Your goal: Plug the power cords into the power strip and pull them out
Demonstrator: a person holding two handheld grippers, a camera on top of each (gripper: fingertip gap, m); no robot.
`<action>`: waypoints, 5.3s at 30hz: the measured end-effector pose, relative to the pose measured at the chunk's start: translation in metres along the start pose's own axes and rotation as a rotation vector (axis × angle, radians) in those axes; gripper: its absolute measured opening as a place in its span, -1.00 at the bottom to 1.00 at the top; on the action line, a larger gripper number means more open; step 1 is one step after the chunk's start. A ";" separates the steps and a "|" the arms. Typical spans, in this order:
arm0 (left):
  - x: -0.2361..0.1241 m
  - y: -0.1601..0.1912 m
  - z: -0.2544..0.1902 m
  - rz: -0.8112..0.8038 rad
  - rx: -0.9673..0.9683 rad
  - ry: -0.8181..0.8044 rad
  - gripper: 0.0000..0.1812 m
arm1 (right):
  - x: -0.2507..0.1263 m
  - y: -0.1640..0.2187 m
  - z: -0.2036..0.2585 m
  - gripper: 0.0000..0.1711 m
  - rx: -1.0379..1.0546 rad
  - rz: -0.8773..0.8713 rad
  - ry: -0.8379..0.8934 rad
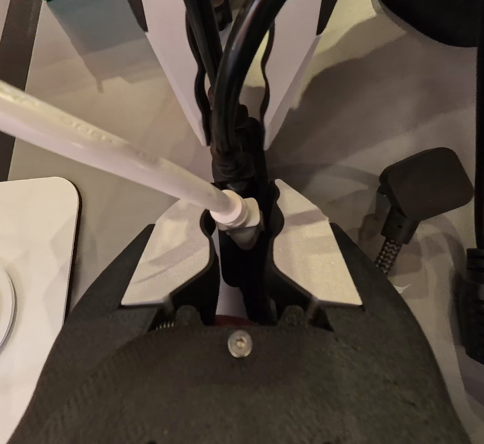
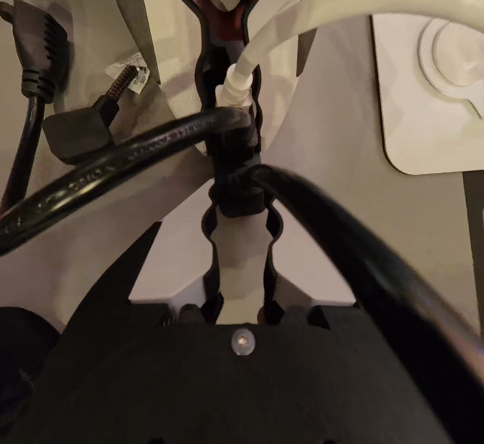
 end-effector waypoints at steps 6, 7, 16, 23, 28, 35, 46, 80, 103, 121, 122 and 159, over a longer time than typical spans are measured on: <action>0.001 0.000 0.000 -0.004 0.005 -0.001 -0.57 | 0.002 -0.010 -0.003 -0.54 -0.056 0.121 -0.086; 0.001 0.000 0.000 -0.006 0.004 0.000 -0.57 | 0.002 -0.008 -0.004 -0.44 -0.067 0.185 -0.087; 0.001 0.000 0.000 -0.006 0.003 0.001 -0.57 | -0.050 0.013 0.019 -0.56 0.003 0.464 -0.238; 0.002 -0.001 0.000 -0.007 0.003 0.001 -0.58 | -0.129 -0.060 0.024 -0.70 -0.202 0.174 -0.088; 0.002 -0.001 0.000 -0.007 0.003 -0.001 -0.58 | -0.111 -0.091 0.009 -0.71 -0.356 0.275 0.031; 0.002 -0.001 0.000 -0.011 0.004 0.000 -0.58 | -0.068 -0.095 -0.002 -0.84 -0.294 0.322 -0.111; 0.002 -0.001 -0.001 -0.023 -0.001 0.002 -0.58 | -0.050 -0.067 -0.014 -0.82 -0.268 0.403 -0.125; 0.003 0.001 0.000 -0.034 0.002 0.015 -0.55 | 0.000 -0.045 -0.008 -0.60 -0.247 0.414 -0.143; 0.003 -0.001 -0.001 -0.054 0.008 0.011 -0.57 | 0.004 -0.022 -0.007 -0.74 -0.103 0.417 -0.165; -0.004 0.002 -0.001 0.057 0.033 0.013 -0.56 | 0.003 -0.021 -0.005 -0.74 -0.103 0.387 -0.147; -0.004 0.002 -0.001 0.057 0.031 0.015 -0.55 | 0.003 -0.021 -0.005 -0.74 -0.099 0.387 -0.150; -0.016 0.007 0.007 0.034 -0.063 0.036 -0.72 | 0.002 -0.023 -0.003 -0.75 -0.191 0.402 -0.132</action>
Point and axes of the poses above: each gripper's, where its closed fingertips meet, x out along the fingers, y out of its underside, z = x × y across the jaws, the point moved 9 cm from there along -x, back along the fingers, and after that the axes turned 3 degrees about x, right-handed, at the moved point
